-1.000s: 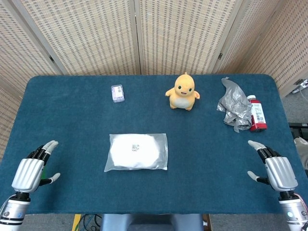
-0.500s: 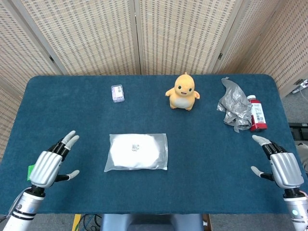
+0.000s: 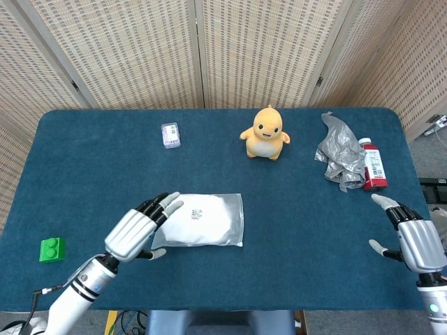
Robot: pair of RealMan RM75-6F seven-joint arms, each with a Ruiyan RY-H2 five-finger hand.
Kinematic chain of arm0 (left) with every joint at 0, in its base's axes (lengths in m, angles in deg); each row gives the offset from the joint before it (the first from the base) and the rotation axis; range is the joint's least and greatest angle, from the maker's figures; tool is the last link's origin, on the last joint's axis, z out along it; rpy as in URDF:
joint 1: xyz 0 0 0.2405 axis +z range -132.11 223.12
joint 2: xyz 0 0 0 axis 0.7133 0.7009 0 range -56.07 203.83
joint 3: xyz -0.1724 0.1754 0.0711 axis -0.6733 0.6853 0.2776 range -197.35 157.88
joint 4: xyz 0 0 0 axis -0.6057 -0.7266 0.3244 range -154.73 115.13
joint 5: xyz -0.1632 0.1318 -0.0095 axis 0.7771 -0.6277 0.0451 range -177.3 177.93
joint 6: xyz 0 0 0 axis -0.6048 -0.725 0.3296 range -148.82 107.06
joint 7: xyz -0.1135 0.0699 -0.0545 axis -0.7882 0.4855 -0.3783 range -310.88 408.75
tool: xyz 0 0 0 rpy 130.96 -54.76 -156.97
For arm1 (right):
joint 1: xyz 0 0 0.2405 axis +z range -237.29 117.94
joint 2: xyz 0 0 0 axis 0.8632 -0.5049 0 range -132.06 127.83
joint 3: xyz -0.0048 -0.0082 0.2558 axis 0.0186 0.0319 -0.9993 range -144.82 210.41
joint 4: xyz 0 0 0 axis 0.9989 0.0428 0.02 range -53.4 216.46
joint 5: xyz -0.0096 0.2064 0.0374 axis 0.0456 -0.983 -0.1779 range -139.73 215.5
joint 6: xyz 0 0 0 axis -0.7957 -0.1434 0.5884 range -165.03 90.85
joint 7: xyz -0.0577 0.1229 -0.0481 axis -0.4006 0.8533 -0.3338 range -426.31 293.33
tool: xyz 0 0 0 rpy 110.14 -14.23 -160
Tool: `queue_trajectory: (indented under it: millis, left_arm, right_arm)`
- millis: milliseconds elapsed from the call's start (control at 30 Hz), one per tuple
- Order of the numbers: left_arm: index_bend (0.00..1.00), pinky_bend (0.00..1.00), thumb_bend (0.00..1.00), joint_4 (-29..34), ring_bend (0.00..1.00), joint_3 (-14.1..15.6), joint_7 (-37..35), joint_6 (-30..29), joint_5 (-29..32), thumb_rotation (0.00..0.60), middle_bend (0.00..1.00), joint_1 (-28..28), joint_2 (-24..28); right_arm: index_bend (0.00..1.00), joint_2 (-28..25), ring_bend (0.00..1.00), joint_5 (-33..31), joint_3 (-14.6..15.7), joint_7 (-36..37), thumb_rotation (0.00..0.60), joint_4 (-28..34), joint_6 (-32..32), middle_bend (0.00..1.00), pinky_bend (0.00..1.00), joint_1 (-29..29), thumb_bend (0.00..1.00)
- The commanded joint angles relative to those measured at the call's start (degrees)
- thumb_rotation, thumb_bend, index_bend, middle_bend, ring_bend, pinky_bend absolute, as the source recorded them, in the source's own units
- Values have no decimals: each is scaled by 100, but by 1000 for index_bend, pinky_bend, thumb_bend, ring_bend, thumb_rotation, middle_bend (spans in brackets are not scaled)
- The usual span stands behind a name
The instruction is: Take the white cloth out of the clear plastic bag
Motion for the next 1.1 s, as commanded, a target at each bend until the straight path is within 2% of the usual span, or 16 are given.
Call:
queue_trajectory:
  millis: [33,233,500,733,1100]
  left_arm:
    - [0,167,0,49,0,-103,275,271,363,600,0,-295,-282]
    - [0,126,0,-8,0,-131,492,425,660,600,0,-514,-476]
    - [0,74,0,-392,0,-75,1119,721,1702,600,0,-1027,-971]
    - [0,67,0,-612,0,-38,1419,717,2386,600,0,-1344,-1203]
    - [0,67,0,-898,0,-144,1708,825,3543,600,0,-2041,-1388]
  right_arm:
    - [165,-16,240,-10,-1,19,600,-1,7,229,428,-11,19]
    - [165,-20,240,-12,3,38,600,-9,9,228,428,-18,19]
    - [164,-26,240,6,14,23,600,-10,-60,229,428,14,19]
    - [164,-12,240,-14,26,-67,600,40,-159,231,428,52,18]
    - [165,20,240,-20,48,-156,600,68,-280,235,428,109,18]
